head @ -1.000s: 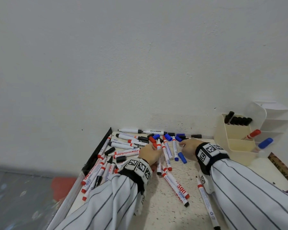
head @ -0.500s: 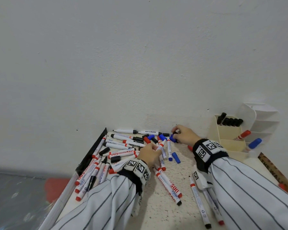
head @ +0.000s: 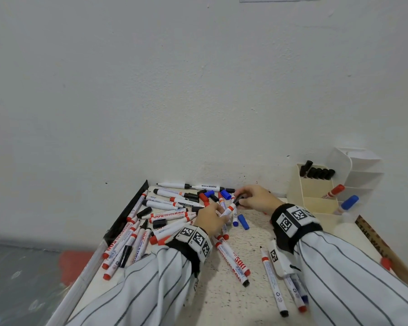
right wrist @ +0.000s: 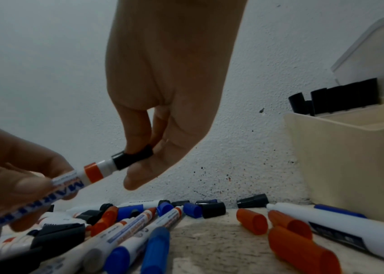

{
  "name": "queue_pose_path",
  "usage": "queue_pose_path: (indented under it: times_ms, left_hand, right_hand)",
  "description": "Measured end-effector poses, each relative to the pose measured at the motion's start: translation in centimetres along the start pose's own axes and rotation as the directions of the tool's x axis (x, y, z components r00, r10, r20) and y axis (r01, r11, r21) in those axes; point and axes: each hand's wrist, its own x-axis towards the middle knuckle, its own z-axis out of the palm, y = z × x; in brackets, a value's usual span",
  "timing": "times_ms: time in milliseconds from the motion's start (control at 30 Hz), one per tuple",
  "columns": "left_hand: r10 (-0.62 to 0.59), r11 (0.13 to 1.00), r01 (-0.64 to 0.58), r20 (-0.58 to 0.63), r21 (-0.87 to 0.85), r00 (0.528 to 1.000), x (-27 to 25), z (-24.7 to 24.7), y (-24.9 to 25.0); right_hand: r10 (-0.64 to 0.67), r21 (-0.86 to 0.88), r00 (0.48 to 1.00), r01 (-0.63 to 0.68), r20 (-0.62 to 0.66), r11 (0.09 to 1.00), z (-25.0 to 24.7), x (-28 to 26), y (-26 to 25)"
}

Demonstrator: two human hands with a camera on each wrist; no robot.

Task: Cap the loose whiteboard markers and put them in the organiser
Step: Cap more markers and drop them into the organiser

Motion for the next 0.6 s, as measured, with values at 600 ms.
queue_pose_path:
  times_ms: [600]
  left_hand:
    - [0.197,0.951,-0.16,-0.121,0.265,0.973,-1.5,0.1,0.7]
  right_hand:
    - [0.211,-0.114,0.97,-0.225,-0.123,0.968,2.0,-1.0,0.5]
